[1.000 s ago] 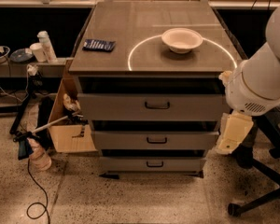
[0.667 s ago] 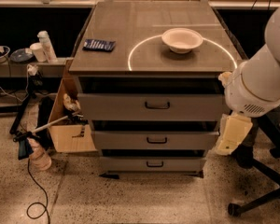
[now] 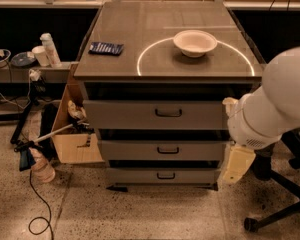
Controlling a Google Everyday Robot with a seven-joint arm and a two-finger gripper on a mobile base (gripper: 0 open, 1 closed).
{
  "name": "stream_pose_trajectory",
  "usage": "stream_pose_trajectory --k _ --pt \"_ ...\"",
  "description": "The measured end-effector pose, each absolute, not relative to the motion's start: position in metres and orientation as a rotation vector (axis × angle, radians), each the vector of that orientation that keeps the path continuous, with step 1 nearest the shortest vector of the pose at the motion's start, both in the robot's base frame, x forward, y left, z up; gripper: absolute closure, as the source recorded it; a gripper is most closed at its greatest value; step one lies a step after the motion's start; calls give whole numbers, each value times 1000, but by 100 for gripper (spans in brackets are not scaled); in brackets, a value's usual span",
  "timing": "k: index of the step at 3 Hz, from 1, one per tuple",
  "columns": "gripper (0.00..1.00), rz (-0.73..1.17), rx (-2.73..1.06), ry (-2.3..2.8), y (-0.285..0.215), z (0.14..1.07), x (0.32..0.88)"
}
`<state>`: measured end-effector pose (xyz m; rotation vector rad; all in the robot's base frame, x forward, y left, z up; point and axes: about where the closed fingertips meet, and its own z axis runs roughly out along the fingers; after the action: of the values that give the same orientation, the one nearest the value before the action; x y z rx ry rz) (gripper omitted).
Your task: Open bottom drawer
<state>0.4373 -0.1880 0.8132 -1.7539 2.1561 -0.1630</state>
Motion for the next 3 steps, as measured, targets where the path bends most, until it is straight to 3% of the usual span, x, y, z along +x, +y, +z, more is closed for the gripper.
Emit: stream_pose_trajectory --k 2,3 --pt "0 -144 -1794 2184 -179 752 444" --pt "0 -153 -1852 2234 -181 694 478"
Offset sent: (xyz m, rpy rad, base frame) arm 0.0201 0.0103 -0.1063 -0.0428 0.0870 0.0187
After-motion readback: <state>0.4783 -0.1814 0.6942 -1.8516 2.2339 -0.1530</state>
